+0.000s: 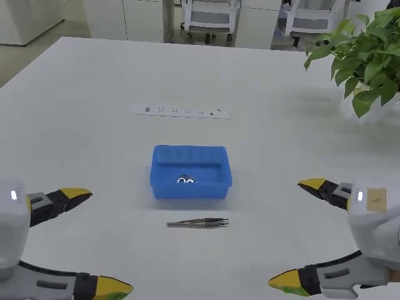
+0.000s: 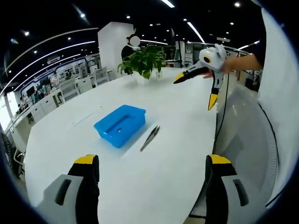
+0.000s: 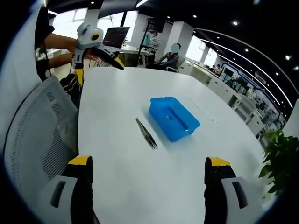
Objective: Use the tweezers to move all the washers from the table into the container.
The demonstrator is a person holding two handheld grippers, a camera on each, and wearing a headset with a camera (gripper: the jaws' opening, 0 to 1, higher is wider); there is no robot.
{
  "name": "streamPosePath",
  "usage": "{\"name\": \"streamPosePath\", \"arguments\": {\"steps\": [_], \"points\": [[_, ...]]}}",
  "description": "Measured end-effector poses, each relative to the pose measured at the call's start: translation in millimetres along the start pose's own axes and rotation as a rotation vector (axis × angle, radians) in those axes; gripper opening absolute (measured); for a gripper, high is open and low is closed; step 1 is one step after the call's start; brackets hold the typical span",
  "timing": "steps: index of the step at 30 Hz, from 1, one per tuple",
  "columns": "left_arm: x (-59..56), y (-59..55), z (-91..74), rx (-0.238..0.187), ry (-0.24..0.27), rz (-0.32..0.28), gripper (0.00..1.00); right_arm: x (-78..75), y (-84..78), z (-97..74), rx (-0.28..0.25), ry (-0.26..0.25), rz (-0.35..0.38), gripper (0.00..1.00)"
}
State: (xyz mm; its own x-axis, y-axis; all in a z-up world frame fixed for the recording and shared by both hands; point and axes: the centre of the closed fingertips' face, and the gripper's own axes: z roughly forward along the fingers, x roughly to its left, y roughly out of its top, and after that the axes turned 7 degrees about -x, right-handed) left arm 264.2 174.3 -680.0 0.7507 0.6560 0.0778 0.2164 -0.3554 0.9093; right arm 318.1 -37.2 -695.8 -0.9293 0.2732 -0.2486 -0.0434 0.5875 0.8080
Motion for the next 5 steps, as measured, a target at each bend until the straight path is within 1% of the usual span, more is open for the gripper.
{"name": "streamPosePath", "arguments": {"steps": [3,5], "points": [[0.2,1.2,2.5,0.002,-0.003,-0.002,1.00,1.5,-0.6,0.5,-0.001,0.000,0.008,1.00],[-0.1,1.4,3.8,0.012,-0.008,0.009,1.00,2.8,-0.4,0.7,-0.003,0.001,0.015,1.00]]}}
